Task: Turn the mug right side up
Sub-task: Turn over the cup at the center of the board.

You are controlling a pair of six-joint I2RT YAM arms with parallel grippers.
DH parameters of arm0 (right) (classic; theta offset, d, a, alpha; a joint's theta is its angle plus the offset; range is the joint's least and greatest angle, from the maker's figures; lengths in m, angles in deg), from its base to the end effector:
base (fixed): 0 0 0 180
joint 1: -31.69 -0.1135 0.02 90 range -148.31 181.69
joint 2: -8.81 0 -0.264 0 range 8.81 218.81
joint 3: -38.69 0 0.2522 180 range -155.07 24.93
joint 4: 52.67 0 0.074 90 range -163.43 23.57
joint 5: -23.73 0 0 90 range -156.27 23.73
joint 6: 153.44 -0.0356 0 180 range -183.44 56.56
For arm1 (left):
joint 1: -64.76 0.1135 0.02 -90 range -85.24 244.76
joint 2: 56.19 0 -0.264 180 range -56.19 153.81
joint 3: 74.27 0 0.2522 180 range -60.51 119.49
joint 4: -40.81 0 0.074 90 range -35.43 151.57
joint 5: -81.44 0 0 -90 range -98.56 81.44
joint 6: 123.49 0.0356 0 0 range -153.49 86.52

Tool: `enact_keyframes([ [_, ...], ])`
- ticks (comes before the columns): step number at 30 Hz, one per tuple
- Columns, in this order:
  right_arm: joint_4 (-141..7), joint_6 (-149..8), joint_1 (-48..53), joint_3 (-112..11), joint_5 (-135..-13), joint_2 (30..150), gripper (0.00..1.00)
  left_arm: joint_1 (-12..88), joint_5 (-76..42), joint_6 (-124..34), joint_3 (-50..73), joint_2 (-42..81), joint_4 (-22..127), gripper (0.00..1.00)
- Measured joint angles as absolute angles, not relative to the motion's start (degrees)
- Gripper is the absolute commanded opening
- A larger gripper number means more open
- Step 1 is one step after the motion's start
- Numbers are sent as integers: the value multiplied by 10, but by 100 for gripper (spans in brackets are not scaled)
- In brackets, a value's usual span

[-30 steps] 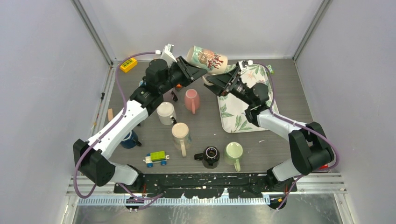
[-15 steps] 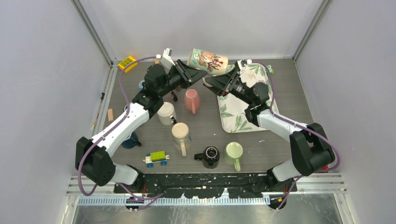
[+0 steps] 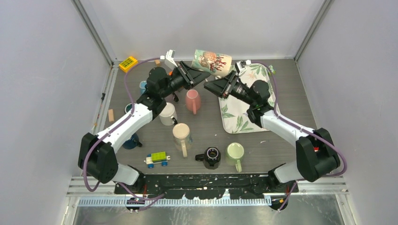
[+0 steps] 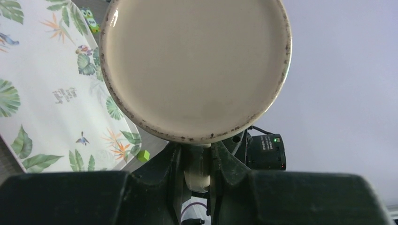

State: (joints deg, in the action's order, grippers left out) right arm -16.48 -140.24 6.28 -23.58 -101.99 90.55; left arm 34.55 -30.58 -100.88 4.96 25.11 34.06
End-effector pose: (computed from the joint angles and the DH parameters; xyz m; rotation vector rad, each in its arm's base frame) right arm 0.2787 0.1554 0.3203 0.0639 1.6123 1.8489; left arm 0.2860 -0.1820 0.3741 -0.2017 1.7258 -1.6060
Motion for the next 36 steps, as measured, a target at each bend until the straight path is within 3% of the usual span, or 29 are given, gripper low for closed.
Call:
enact_keyframes([
  [5, -250, -1351, 62, -247, -1017, 874, 1, 350, -323, -1027, 29, 251, 317, 0],
  [9, -340, -1289, 61, -263, -997, 838, 1, 350, -342, -1040, 25, 260, 283, 2],
  [20, -588, -1130, 47, -318, -920, 792, 1, 348, -361, -1055, -6, 294, 229, 45],
  [31, -852, -1030, 45, -378, -778, 794, 1, 348, -362, -1049, -10, 367, 190, 75],
  [36, -940, -996, 44, -415, -726, 813, 1, 348, -360, -1034, -10, 379, 202, 84],
])
